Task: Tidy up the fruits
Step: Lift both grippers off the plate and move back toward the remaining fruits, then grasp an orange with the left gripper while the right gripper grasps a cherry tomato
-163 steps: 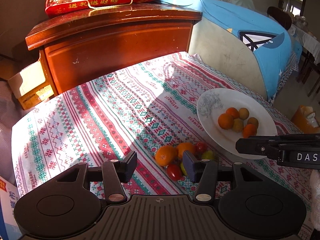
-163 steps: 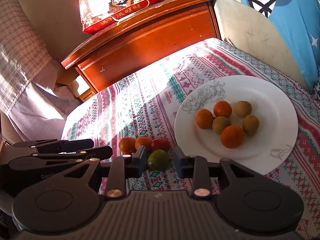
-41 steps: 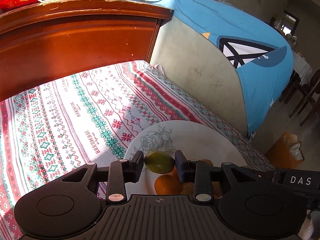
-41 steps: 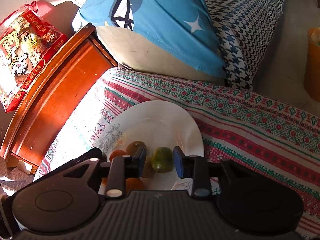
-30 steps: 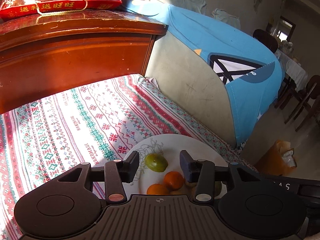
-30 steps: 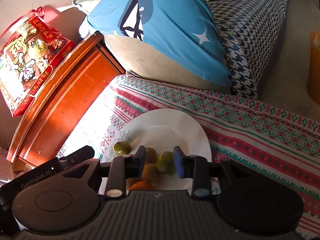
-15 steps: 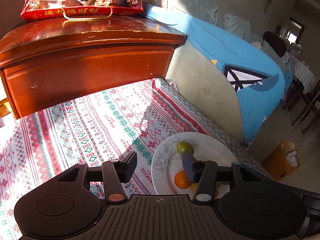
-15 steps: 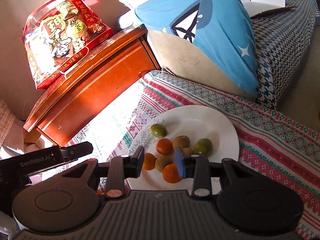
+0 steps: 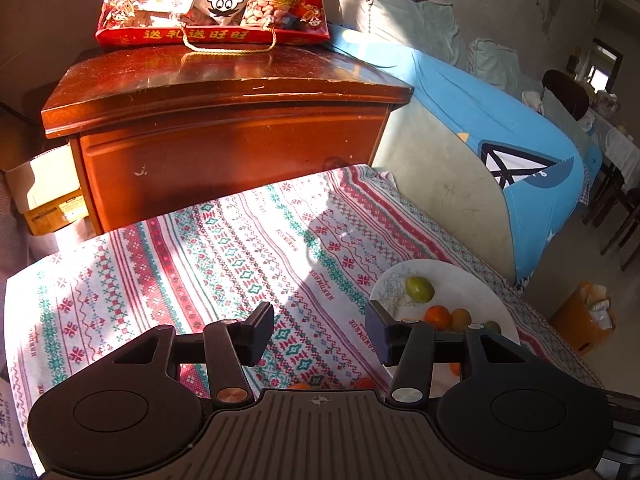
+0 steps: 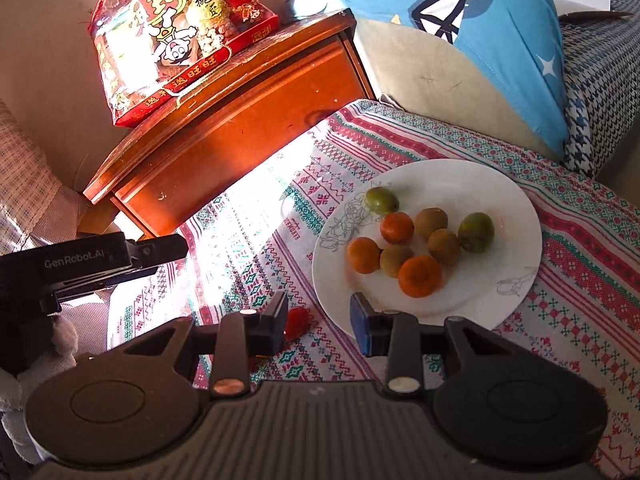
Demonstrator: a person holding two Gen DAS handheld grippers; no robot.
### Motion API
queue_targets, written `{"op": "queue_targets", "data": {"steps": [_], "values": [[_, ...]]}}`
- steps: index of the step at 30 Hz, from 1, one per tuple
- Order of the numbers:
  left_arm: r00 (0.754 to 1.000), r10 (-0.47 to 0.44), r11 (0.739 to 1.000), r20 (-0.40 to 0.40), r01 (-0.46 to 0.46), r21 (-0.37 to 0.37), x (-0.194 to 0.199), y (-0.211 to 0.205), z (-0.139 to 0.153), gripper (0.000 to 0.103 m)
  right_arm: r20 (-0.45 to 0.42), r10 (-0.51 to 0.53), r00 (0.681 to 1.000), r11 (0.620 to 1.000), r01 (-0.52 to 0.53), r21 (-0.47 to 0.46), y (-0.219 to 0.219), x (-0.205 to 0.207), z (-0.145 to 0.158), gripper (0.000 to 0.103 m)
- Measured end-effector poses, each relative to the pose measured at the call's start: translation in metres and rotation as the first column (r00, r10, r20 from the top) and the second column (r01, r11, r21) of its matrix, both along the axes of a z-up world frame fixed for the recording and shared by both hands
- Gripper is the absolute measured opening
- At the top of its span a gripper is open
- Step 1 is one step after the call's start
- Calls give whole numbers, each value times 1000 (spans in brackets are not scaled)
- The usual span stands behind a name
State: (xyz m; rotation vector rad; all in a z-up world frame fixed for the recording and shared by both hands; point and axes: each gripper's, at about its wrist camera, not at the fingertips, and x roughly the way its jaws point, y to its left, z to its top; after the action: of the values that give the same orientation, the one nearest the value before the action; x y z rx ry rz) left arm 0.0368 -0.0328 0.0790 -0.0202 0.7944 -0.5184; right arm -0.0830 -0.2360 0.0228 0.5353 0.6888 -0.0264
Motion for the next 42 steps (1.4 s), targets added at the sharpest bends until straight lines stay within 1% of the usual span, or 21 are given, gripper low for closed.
{"op": "queue_targets", "data": {"steps": [6,10,14,18,26,29,31,37,42], "values": [[1000,15,999,-12,-14,32,0,13,-8,49,-22,64,998,998,-64,-12,25,1,-12,36],[1000,23,995,-11,-22,97,-1,18,-22,49,-29,135,990,990,-136,-29,47,5,-19,36],[999,39,990,-31,-35,139,0,25,-34,49,-33,195,980,979,-196,-48,67,11,-27,36],[997,65,984,-43,-57,168,3,33,-39,49,-47,228,973,971,-230,-68,82,18,-37,36],[996,78,983,-45,-69,172,6,42,-42,49,-58,238,970,960,-243,-138,97,32,-49,32],[996,69,983,-52,-59,175,5,43,-46,49,-57,239,969,954,-245,-171,102,37,-50,25],[997,60,984,-56,-50,173,5,43,-48,49,-58,243,968,949,-249,-193,104,37,-50,19],[998,7,987,-55,2,161,-1,44,-52,48,-76,259,963,942,-269,-200,99,30,-48,17],[998,-51,985,-34,56,162,-8,42,-53,48,-95,243,965,950,-256,-178,84,16,-47,17]]}}
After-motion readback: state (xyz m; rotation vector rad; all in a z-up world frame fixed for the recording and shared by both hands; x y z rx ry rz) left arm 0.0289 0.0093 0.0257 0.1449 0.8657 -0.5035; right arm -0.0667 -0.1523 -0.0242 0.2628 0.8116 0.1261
